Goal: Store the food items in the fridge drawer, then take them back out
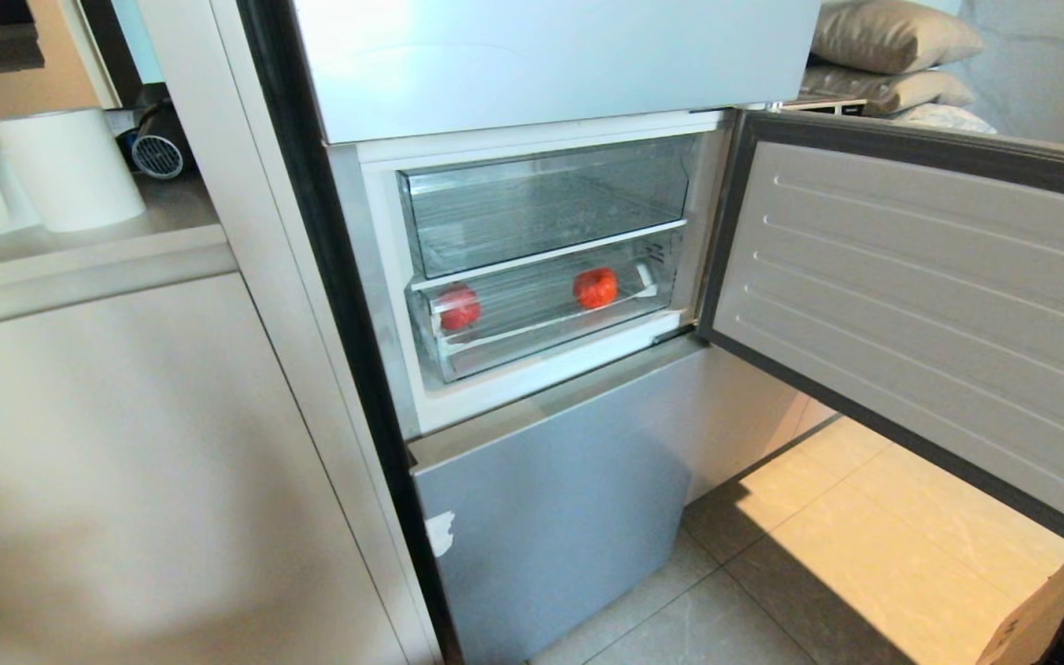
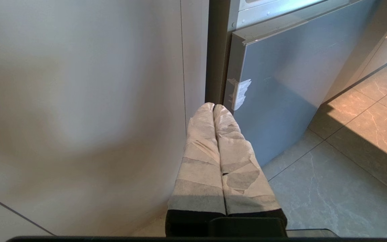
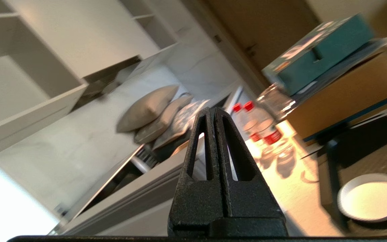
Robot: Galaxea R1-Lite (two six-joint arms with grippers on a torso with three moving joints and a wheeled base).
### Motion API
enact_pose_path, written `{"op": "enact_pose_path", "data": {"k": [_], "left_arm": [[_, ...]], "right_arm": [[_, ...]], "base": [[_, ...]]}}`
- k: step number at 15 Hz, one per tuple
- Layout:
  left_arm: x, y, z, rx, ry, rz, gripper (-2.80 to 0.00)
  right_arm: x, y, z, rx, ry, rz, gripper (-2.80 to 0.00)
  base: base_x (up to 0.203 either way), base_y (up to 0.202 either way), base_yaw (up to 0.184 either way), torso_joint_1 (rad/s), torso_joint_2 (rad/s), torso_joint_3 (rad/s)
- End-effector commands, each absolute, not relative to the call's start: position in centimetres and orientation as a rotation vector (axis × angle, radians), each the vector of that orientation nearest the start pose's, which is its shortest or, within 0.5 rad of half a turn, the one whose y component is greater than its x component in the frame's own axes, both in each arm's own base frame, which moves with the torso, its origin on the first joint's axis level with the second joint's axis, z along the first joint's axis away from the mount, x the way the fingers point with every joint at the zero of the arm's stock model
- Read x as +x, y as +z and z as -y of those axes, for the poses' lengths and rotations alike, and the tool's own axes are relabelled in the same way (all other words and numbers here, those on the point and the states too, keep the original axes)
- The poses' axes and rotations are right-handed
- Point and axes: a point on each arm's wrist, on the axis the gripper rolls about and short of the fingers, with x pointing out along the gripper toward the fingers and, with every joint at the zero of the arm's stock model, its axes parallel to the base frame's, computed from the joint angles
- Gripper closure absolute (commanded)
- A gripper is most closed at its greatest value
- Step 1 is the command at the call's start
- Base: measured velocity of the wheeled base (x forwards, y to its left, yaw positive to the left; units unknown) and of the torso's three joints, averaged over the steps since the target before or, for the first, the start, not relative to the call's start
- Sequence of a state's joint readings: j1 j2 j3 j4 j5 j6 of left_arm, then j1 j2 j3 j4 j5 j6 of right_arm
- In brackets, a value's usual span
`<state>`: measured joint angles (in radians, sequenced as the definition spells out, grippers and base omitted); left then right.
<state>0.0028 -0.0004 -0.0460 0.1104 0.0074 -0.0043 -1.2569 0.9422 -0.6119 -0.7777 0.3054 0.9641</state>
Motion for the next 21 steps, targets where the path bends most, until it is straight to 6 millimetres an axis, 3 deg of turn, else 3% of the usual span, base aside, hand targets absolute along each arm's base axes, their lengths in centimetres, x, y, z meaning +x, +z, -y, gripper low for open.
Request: {"op": "enact_pose_path", "data": {"k": [1, 6, 13, 17, 21], "left_arm": [[-2.7, 7.7, 0.0, -0.004, 0.012, -0.067, 0.00], [-2.7, 7.7, 0.0, -0.004, 0.011, -0.066, 0.00], [-2.7, 7.7, 0.0, -0.004, 0.011, -0.067, 0.00], [-2.7, 7.7, 0.0, -0.004, 0.011, -0.066, 0.00], [-2.7, 7.7, 0.0, -0.004, 0.012, -0.066, 0.00]], "right_arm": [[3.9, 29.3, 12.2, 0.589, -0.750, 0.719, 0.00], [4.8, 28.3, 17.0, 0.672, -0.804, 0.653, 0.00], [9.3, 26.2, 26.8, 0.967, -0.654, 0.522, 0.00], [14.2, 25.9, 28.6, 1.111, -0.457, 0.438, 0.00], [16.1, 25.4, 28.0, 1.239, -0.275, 0.309, 0.00]], "base": [[0.000, 0.000, 0.000, 0.000, 0.00, 0.000], [0.000, 0.000, 0.000, 0.000, 0.00, 0.000], [0.000, 0.000, 0.000, 0.000, 0.00, 0.000], [0.000, 0.000, 0.000, 0.000, 0.00, 0.000], [0.000, 0.000, 0.000, 0.000, 0.00, 0.000]]}}
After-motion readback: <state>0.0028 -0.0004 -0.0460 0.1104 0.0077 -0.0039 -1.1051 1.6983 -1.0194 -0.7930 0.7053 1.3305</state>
